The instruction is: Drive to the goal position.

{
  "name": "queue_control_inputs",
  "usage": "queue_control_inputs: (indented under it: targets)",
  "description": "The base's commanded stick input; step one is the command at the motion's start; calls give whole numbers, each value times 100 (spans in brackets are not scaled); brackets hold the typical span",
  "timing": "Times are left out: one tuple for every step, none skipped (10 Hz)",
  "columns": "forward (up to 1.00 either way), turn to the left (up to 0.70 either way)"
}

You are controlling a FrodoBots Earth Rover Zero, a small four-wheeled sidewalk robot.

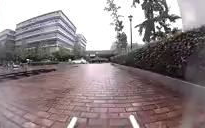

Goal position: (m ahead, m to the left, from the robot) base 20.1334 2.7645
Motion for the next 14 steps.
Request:
queue_control_inputs:
  targets:
    - [70,0]
    - [70,0]
    - [70,0]
    - [70,0]
    - [70,0]
    - [70,0]
    - [70,0]
    - [70,0]
    - [70,0]
    - [70,0]
    - [70,0]
    - [70,0]
    - [70,0]
    - [70,0]
